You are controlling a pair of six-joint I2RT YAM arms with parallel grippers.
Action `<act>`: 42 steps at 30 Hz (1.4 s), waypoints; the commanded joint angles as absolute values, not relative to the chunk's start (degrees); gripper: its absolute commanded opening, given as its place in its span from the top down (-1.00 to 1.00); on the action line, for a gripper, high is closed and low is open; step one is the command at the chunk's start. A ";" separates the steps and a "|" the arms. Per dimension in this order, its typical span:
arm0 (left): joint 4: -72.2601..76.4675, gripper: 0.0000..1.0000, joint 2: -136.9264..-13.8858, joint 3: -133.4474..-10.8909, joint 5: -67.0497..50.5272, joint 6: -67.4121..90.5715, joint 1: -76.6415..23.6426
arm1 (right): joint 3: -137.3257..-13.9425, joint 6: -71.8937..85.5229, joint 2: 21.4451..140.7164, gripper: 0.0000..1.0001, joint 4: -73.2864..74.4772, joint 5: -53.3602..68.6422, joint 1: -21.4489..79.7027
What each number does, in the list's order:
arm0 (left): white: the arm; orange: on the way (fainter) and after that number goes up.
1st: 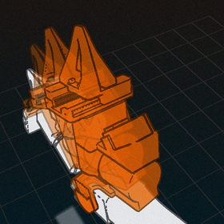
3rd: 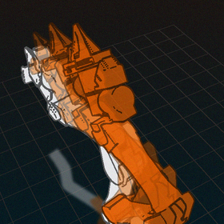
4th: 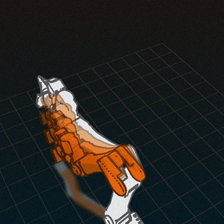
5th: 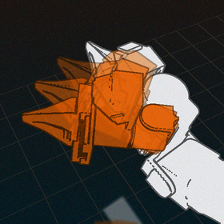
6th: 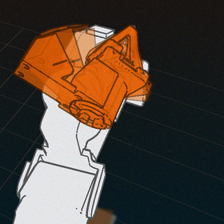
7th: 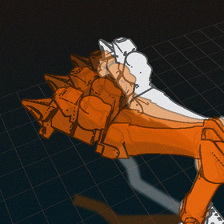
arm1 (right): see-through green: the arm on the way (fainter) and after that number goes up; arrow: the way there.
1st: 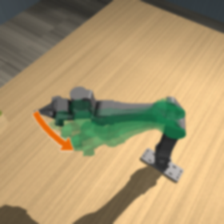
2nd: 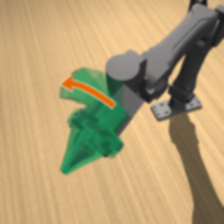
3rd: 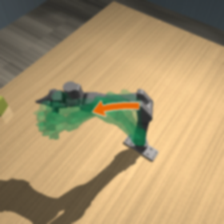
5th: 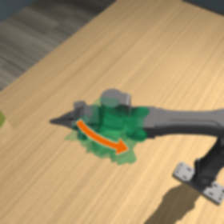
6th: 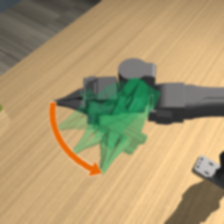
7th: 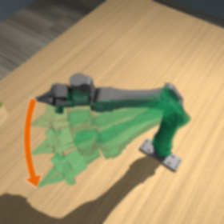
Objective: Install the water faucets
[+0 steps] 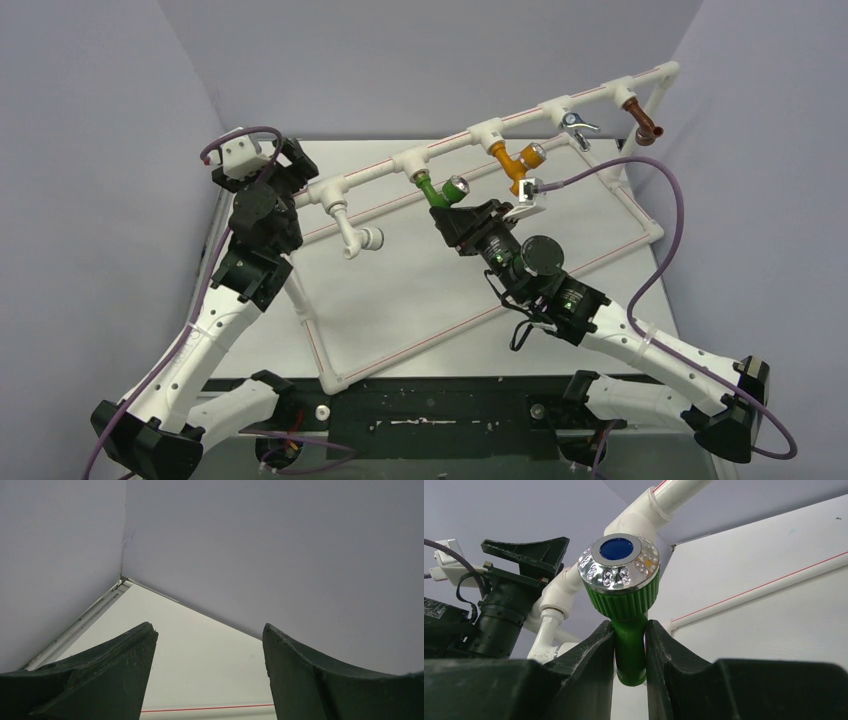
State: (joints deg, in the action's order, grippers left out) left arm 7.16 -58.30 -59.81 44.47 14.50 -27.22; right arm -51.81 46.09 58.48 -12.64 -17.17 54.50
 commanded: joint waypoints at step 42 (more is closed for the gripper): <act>-10.89 -0.48 -56.35 -54.31 39.24 14.85 -28.80 | -48.72 89.69 61.47 1.00 -24.97 -28.65 50.20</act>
State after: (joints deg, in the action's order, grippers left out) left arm 7.75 -57.76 -59.33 43.33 14.72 -26.89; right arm -47.79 82.89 58.28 -16.08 -17.93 53.93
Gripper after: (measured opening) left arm 0.745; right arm 0.245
